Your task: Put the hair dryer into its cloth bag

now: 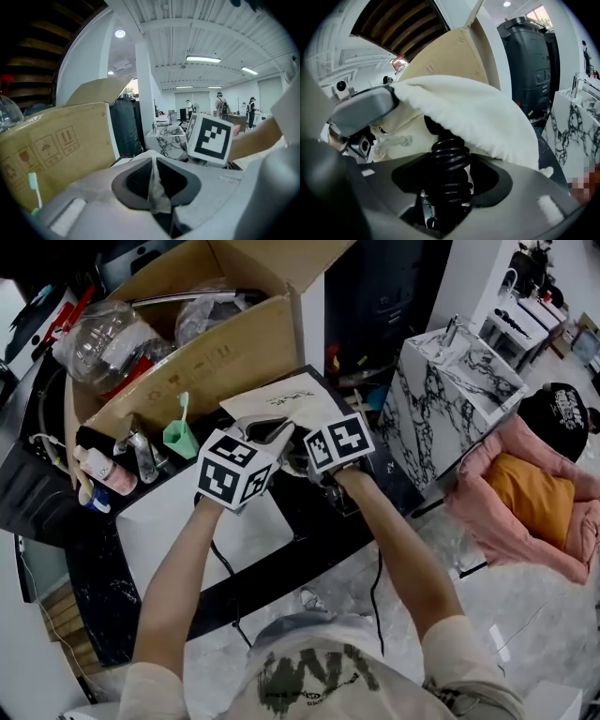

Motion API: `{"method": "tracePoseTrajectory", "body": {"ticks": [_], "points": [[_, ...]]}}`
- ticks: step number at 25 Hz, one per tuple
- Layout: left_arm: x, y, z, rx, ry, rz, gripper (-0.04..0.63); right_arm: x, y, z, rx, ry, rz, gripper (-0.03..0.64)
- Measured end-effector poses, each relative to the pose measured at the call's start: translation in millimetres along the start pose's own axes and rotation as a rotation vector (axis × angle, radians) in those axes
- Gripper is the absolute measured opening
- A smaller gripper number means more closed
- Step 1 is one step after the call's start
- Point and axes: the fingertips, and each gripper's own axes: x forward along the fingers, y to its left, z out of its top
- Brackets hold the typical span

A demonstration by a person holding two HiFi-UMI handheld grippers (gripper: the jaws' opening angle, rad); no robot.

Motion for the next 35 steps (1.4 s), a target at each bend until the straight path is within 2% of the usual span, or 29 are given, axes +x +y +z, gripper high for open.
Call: {"method": "tracePoseTrajectory", "body": {"ticks": [6,18,26,35], "points": [[-5.6,0.6,-5.1,-0.014,-0.004,-0.001,0.032,9.2,-0.5,7.6,0.014,-0.004,-0.002,0.261],[-6.7,-4.4,-14.2,-0.044,-0.011,-0.062,0.032,24.0,-15.1,21.1,0.109,-0.047,-0.022,0.261],[-4.2,-10.0,-15.7,-0.025,-0.012,-0.09,0.032,28.9,-29.5,29.6,0.182,-0.084,-0.04,0.261],[-3.9,-8.3,-18.1,-0.018,0.003,-0.093,0.032,32.7,-43.1,34.0,0.216,-0.102,-0.055,0.261]]}}
